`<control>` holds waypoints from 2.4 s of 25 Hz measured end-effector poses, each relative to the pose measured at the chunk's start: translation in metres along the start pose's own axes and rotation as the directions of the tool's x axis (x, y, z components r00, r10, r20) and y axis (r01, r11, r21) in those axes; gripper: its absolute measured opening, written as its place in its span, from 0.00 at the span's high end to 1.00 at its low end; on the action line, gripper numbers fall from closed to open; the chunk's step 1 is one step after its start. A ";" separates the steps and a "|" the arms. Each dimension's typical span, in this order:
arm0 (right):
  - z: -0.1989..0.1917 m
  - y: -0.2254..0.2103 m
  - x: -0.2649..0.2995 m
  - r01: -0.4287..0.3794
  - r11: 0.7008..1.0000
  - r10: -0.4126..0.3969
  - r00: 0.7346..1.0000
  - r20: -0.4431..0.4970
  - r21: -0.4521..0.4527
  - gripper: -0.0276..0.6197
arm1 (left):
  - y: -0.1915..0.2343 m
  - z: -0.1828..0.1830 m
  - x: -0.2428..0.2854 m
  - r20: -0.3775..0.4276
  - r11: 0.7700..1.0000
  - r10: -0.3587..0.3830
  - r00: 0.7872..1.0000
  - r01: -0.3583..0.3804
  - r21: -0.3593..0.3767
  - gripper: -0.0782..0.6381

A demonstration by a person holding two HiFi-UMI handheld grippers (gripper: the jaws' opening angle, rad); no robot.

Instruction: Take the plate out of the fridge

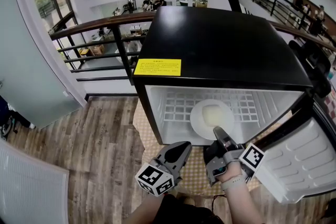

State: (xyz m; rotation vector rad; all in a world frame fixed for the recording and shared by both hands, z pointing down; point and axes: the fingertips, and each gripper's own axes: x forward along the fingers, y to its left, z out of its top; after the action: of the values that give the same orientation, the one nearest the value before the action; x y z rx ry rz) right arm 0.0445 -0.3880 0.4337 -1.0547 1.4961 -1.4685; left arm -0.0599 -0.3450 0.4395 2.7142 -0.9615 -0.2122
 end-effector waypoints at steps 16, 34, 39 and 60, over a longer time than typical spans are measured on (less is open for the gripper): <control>0.005 -0.002 0.012 -0.008 1.000 0.007 1.000 0.009 0.025 0.87 | 0.006 -0.002 -0.002 0.001 1.000 0.015 1.000 -0.015 -0.012 0.88; 0.005 0.002 0.011 -0.050 0.998 0.049 0.999 0.022 0.034 0.88 | 0.007 -0.003 -0.005 0.002 1.000 0.022 1.000 -0.022 -0.019 0.88; 0.005 0.001 0.003 -0.059 0.998 0.059 0.998 0.012 0.016 0.88 | 0.004 -0.002 -0.004 0.006 1.000 0.021 1.000 -0.021 -0.017 0.88; 0.008 0.008 -0.044 -0.101 0.995 0.101 0.995 -0.004 0.011 0.89 | -0.026 0.002 -0.010 0.010 1.000 0.012 1.000 -0.012 0.006 0.88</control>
State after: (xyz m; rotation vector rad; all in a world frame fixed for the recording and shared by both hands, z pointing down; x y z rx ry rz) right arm 0.0669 -0.3501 0.4243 -0.9565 1.5209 -1.4075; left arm -0.0531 -0.3197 0.4308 2.7144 -0.9822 -0.2216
